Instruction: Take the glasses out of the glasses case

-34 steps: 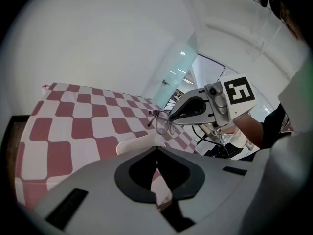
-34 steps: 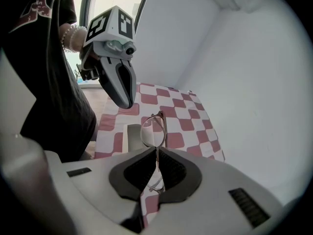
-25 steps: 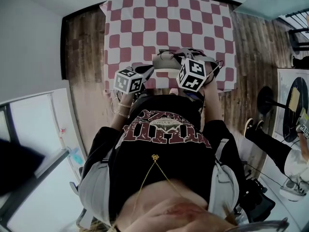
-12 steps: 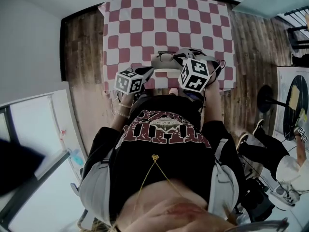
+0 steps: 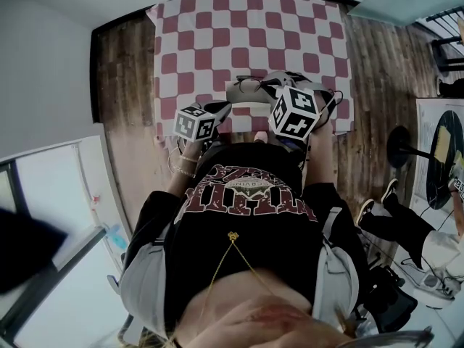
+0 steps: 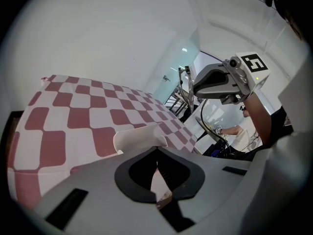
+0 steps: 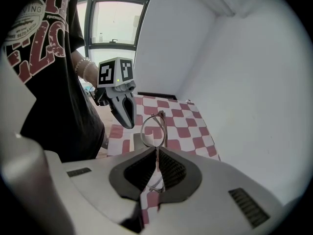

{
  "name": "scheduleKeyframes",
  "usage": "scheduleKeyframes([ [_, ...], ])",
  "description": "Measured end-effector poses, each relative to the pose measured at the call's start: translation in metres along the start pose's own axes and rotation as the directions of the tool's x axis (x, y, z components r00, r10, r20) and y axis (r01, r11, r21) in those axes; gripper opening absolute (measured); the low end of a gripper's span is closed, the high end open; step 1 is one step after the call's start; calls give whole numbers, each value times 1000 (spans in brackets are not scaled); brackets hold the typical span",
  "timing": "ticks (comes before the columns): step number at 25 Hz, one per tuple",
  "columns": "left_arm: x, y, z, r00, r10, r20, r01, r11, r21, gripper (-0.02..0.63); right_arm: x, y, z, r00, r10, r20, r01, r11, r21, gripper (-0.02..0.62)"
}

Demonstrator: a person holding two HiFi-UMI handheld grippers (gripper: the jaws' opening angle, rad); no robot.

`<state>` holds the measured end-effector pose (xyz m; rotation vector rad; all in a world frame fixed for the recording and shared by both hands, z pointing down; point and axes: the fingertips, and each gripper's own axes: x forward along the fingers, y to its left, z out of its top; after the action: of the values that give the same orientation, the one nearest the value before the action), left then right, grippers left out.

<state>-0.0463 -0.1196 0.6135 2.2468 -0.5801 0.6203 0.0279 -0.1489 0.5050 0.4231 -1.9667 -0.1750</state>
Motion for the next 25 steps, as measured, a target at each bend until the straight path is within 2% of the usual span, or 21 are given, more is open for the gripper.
scheduleKeyframes([
  [25,6,-5,-11,1000,4,-22,-4,1000,-7,8,-55,-12,15,998,-52,21,52,999,3,32],
])
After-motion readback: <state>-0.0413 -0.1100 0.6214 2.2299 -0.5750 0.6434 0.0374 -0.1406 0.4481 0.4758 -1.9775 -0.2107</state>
